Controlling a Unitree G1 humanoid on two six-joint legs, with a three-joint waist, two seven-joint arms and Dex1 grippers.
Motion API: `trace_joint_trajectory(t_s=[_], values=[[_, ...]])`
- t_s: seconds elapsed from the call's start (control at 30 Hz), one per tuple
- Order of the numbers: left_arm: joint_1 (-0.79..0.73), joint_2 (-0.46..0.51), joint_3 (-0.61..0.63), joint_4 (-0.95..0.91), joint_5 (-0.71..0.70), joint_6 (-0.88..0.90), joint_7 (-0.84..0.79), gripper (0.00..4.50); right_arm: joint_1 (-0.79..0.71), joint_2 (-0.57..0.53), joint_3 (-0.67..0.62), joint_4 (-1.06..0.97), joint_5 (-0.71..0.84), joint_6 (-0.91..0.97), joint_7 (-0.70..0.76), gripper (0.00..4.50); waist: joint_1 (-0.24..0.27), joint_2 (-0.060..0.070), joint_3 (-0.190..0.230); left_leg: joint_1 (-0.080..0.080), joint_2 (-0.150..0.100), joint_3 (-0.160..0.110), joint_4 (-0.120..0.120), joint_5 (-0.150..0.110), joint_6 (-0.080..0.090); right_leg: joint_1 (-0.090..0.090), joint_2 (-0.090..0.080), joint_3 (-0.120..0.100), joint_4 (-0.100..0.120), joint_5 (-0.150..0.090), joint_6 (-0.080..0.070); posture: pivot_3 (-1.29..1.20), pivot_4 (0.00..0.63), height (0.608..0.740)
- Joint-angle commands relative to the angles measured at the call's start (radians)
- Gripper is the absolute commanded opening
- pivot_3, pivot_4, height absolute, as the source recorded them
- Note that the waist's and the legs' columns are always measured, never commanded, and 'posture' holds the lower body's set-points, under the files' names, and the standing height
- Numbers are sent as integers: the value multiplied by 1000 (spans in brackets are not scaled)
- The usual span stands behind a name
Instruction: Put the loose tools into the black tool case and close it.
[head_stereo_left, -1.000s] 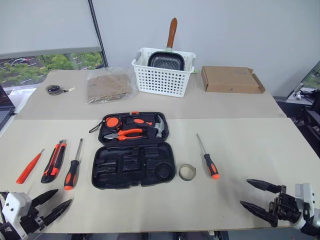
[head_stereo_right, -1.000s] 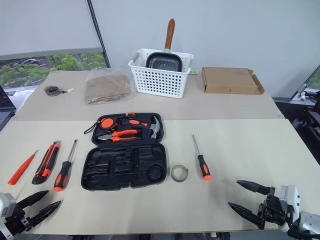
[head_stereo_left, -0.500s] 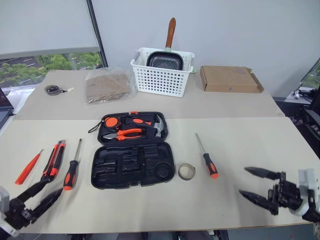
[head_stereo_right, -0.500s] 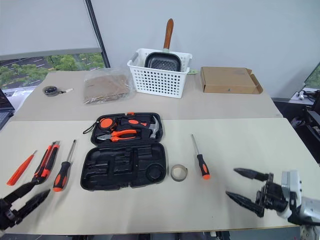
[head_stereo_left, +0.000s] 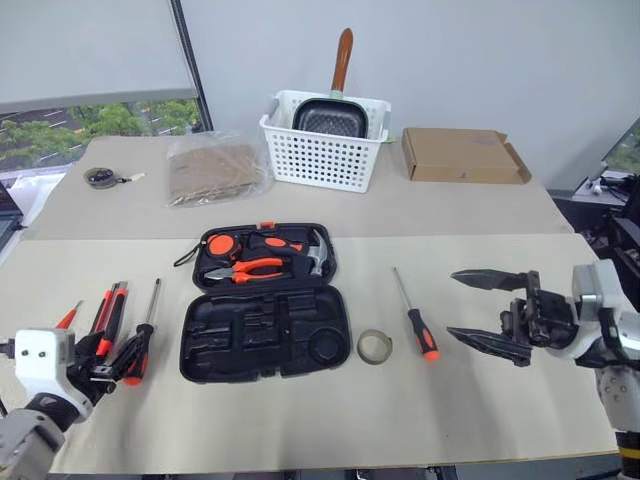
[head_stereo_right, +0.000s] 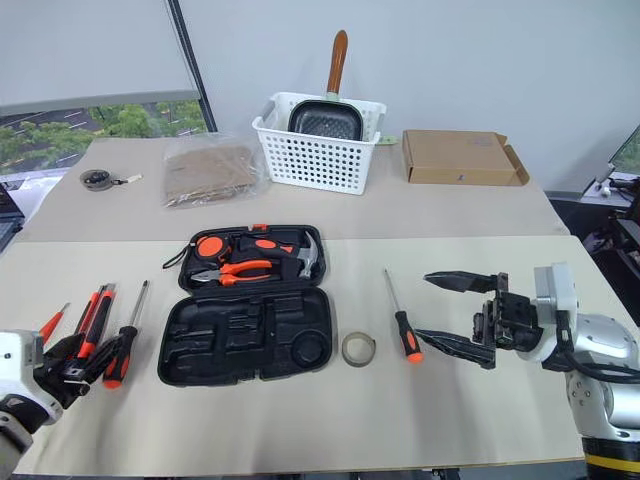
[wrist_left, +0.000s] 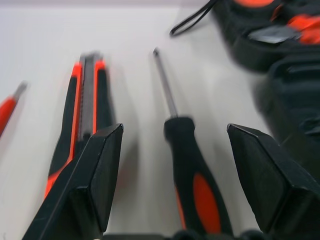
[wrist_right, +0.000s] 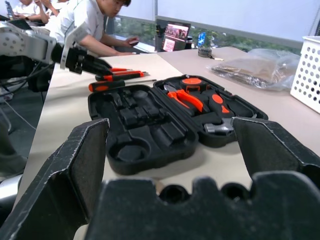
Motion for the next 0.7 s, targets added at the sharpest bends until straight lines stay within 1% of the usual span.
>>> trace_joint_trajectory(t_s=[0.03,0.13,0.3,0.43,0.63,0.7], values=[[4,-33,2,-62,48,27,94,3547,-33,-22,10,-33,22,32,18,4500,2,0,0,0,0,0,0,0,0,0,0,0,0,0,0,0,150,700],[-3,-50,8,-65,64,65,137,3547,-48,-22,24,-40,22,47,24,4500,6,0,0,1,0,0,0,-4,-7,0,0,0,1,0,0,0,150,700],[-5,-52,-4,-59,88,94,160,3547,-54,-20,40,-47,14,54,32,4500,10,0,0,2,0,0,0,-4,-8,0,0,0,2,0,0,0,150,700],[-37,-47,-22,-45,103,115,170,3547,-46,-22,37,-51,15,55,34,4500,12,1,-1,2,0,0,0,-4,-8,0,0,0,2,0,0,0,150,700],[-76,-20,-78,-49,131,116,146,3547,-32,-19,28,-53,15,49,31,4500,22,1,-1,2,0,1,0,-3,-8,0,0,0,2,0,0,0,150,700],[-87,-17,-79,-54,136,80,123,3547,-22,-17,21,-55,18,48,29,4500,21,1,-1,2,-1,1,0,-3,-8,0,0,0,2,0,0,0,150,700]])
